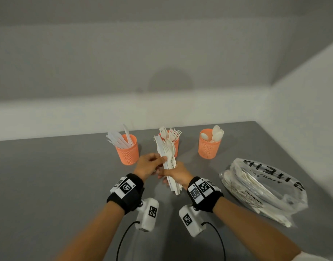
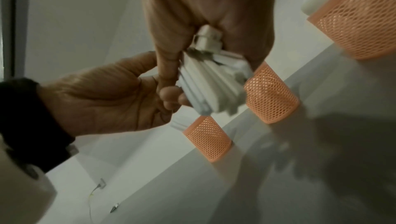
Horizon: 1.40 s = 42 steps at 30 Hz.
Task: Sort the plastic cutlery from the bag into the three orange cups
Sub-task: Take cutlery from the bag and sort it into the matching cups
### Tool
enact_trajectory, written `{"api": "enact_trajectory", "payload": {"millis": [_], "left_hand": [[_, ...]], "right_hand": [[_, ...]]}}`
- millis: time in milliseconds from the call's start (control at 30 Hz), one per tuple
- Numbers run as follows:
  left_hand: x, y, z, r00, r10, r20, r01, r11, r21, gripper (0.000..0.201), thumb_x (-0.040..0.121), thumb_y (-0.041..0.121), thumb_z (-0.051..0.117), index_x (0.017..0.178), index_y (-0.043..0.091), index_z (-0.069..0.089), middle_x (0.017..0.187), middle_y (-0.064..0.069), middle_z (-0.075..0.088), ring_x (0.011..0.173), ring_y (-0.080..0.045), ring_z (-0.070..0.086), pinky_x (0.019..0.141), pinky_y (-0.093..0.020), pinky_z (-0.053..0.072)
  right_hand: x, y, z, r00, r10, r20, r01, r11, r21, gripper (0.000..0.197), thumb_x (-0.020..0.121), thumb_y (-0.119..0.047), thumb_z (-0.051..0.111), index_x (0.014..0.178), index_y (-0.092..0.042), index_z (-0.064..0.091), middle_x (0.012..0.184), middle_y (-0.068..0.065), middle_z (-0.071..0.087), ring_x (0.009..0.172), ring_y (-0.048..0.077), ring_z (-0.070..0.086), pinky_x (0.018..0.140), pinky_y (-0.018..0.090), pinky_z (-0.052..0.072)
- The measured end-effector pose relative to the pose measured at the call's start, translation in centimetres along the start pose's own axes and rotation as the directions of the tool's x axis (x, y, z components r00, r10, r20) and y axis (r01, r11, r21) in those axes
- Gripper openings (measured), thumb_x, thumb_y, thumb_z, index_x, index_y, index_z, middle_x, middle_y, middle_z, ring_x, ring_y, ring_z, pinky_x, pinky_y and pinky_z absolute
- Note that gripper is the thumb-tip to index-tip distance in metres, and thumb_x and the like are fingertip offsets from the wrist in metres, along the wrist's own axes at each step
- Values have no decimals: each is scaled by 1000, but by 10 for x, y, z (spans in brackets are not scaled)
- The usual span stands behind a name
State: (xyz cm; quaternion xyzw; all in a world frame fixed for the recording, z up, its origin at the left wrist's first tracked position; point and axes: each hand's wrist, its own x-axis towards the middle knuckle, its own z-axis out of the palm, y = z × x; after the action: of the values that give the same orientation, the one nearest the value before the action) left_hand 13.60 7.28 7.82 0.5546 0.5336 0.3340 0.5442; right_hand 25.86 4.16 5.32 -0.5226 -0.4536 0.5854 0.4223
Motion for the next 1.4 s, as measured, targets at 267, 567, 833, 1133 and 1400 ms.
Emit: {"api": "enact_trajectory", "payload": {"millis": [267,567,833,1133,1400], "left_hand": [[9,-5,3,998,0,-70,-5,998,-68,16,92,13,55,77,6,56,64,-6,58,45,-9,56,46,-18,49],[11,-10,12,992,39,-116,-53,992,-118,12,89,12,59,78,9,62,73,-10,66,59,-19,61,69,-36,55],[13,-10,17,989,7,-145,-21,995,-94,25,96,16,47,73,10,55,61,-5,57,51,-15,53,62,-31,48],[6,-5,9,952,-145,-271,28,919,-393,11,94,12,40,84,9,44,45,3,30,30,-7,30,34,-16,30],[-5,-3,32,980,-15,-198,-13,990,-140,23,86,14,62,66,11,53,60,-6,53,26,-2,36,31,-13,25]], "right_hand": [[-7,-6,-11,996,56,70,-68,982,174,9,86,-14,65,93,-8,66,74,7,71,56,13,67,52,23,55],[-6,-5,-21,989,109,96,-124,977,176,27,89,-17,61,111,-1,62,88,12,70,65,18,69,57,26,57],[-7,-3,-21,989,108,97,-127,966,225,19,91,-20,57,99,-5,66,84,12,71,64,18,70,56,26,57],[-9,-4,-29,985,170,41,-174,972,156,9,91,-17,56,90,-10,59,61,3,70,41,11,57,44,19,49],[-4,1,-21,997,61,-41,-60,998,29,12,92,-7,51,87,-13,59,62,9,56,31,6,40,36,17,35]]}}
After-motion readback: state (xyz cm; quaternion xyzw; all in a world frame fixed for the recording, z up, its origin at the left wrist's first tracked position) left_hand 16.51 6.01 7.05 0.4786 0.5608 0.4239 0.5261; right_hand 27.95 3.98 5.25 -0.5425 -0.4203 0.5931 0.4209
